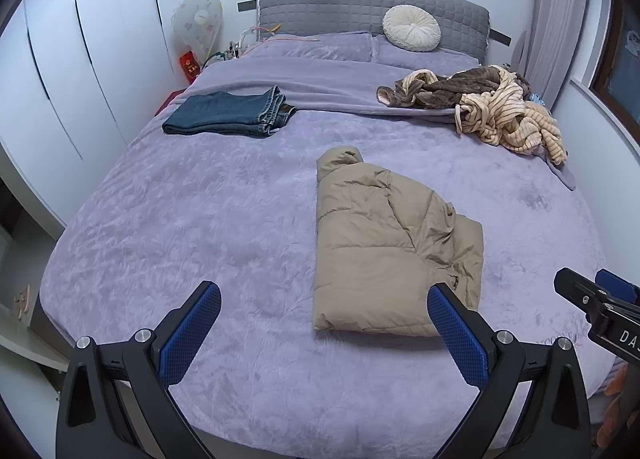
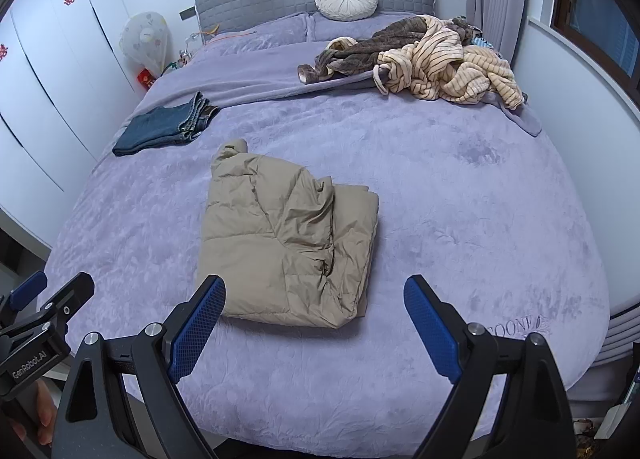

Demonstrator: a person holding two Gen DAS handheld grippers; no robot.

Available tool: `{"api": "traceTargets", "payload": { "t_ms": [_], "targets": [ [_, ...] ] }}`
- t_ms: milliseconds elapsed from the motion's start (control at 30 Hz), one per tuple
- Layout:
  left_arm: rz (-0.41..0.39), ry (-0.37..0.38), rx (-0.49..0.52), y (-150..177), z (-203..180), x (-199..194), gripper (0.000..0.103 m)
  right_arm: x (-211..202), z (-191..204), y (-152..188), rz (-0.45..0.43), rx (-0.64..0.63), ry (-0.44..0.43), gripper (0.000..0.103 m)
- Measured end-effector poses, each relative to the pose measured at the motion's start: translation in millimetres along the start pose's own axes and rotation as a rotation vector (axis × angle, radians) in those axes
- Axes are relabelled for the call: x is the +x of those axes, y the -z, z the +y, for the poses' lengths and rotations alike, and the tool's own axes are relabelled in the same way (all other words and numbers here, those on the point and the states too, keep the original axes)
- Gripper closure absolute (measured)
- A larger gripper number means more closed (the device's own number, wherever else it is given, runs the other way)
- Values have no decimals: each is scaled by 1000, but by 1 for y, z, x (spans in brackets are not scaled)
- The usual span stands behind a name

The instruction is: Fold large clothes

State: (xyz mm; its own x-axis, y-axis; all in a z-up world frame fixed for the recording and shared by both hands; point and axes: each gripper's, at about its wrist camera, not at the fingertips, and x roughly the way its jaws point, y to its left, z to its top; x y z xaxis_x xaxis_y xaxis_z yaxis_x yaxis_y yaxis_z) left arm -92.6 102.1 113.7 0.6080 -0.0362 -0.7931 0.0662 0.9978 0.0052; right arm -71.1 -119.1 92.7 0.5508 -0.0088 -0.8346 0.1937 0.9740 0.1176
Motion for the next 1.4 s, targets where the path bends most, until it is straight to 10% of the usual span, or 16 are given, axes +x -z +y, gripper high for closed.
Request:
{"api": "traceTargets", "payload": {
  "t_ms": [1400],
  "targets": [
    [-1, 4, 5, -4, 6, 5, 0, -1, -2, -1, 3, -5, -2, 11]
  ]
}}
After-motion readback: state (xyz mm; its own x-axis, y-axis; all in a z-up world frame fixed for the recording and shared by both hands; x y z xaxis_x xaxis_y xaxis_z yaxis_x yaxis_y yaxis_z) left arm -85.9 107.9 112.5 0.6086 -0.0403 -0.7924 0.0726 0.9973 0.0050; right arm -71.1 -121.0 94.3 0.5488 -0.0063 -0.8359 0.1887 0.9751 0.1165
